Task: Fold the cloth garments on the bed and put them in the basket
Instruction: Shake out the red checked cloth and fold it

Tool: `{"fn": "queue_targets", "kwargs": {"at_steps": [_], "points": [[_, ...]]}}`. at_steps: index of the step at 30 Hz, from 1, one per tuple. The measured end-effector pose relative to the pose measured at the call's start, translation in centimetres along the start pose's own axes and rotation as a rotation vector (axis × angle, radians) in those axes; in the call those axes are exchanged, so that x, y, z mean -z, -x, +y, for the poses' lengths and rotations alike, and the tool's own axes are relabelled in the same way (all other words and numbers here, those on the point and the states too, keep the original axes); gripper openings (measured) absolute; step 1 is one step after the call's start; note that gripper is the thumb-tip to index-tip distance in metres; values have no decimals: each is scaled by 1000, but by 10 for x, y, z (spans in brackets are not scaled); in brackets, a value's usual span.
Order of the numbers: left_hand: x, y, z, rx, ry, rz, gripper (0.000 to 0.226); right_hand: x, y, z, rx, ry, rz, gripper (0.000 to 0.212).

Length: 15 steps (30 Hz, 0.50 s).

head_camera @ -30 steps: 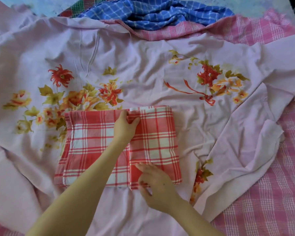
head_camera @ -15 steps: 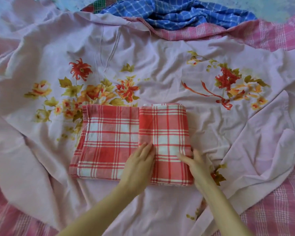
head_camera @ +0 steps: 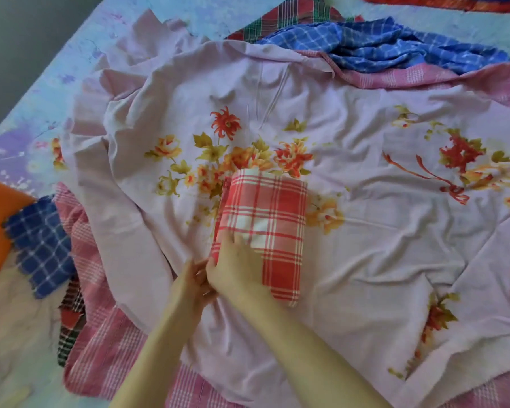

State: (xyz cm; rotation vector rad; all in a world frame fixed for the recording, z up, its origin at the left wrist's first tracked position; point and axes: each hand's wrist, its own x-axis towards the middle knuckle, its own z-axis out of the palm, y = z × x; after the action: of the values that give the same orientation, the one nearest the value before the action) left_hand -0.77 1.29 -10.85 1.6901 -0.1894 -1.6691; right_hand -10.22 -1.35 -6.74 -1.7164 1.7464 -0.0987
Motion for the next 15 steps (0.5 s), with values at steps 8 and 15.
{"fn": "queue_targets", "kwargs": {"at_steps": [8,15], "points": [[-6,-7,-11,-345,-530,52,16,-29,26,75,-2,64,557,34],[-3,-19,-28,-382,-658,445,29,-29,25,121,-405,-398,201,37]]}}
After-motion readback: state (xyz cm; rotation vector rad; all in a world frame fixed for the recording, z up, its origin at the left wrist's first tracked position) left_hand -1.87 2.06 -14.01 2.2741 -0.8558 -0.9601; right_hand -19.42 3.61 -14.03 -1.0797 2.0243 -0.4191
